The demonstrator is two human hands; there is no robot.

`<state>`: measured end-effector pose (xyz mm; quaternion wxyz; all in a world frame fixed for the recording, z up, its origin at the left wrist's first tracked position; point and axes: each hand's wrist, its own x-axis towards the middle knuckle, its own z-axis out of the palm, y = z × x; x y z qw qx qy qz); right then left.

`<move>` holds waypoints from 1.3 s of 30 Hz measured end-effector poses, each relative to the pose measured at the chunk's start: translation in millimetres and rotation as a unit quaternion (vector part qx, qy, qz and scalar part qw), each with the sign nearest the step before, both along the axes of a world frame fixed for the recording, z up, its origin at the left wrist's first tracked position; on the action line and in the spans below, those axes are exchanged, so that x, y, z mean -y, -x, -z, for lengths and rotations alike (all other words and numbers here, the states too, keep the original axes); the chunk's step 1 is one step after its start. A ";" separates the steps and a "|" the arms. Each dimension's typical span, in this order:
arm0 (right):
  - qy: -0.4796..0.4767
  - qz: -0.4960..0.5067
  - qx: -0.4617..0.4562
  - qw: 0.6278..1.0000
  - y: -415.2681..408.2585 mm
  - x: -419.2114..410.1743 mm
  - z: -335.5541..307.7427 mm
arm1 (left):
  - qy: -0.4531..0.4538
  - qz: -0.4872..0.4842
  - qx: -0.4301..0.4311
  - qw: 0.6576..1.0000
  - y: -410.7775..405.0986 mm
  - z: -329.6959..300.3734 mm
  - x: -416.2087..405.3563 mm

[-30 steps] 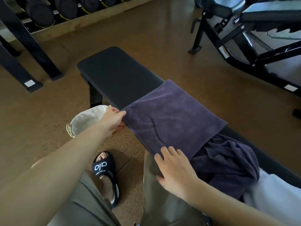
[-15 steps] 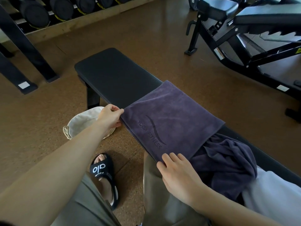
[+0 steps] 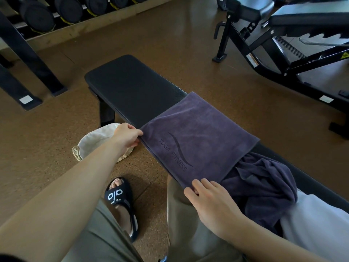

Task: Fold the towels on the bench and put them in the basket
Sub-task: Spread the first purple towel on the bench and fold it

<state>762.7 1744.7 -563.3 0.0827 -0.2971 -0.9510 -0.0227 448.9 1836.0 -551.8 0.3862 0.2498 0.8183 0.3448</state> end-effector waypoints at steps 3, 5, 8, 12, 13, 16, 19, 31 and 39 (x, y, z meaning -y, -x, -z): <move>0.007 0.008 0.001 1.000 -3.1 1.7 -0.6 | 0.008 0.014 -0.026 1.000 1.9 0.7 -0.4; 0.014 0.017 0.005 1.000 -5.0 2.1 -0.6 | 0.001 0.011 -0.016 1.000 0.5 1.0 -0.8; 0.029 0.027 0.005 0.999 -5.6 2.5 -1.7 | -0.015 0.002 -0.015 1.000 -2.0 0.0 -1.2; 0.039 0.031 0.004 0.999 -6.8 5.2 -1.9 | -0.011 -0.007 -0.003 1.000 0.7 -0.1 -2.5; 0.041 0.032 0.005 0.999 -7.4 5.8 -1.2 | -0.015 -0.016 0.005 1.000 2.0 0.0 -3.2; 0.047 0.034 0.000 0.998 -9.3 7.2 0.4 | -0.037 -0.047 0.035 0.998 4.1 -1.8 -4.4; 0.047 0.033 -0.014 0.998 -10.8 7.3 2.3 | -0.042 -0.054 0.052 0.996 5.1 -2.5 -4.4; 0.114 0.026 0.028 0.993 -9.8 2.3 2.5 | -0.020 -0.014 -0.028 0.999 8.9 -4.4 5.3; 0.241 0.142 -0.122 0.952 35.1 -128.8 -45.8 | -0.054 -0.015 -0.037 0.998 3.2 -8.1 5.3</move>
